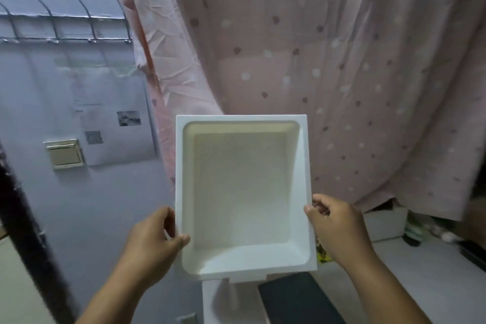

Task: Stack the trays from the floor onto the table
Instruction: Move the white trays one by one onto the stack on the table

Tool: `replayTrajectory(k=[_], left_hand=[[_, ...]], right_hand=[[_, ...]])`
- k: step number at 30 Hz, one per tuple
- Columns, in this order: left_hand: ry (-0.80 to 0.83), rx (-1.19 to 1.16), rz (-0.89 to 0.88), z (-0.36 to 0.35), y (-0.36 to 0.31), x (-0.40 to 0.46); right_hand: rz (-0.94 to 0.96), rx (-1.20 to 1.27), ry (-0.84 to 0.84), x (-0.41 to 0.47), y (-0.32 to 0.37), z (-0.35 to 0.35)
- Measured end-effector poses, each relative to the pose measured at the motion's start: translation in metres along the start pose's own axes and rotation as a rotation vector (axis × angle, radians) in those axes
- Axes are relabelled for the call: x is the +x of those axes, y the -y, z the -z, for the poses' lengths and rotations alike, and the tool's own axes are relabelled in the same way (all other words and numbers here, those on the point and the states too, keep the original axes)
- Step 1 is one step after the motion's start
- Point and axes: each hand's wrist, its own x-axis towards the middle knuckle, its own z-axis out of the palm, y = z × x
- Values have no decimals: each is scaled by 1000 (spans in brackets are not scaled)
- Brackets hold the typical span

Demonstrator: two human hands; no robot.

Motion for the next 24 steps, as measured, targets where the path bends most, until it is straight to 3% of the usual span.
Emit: replayTrajectory(k=[9,19,24], left_hand=[[182,17,32,-101,-53,-56],[542,38,301,-218,-17,-95],[633,104,411,-259,5,-96]], right_hand=[[-153,-72,171,-12,-114,66],[-304,-290,433,-55,-209,38],[-335,-356,528,-57,-239,16]])
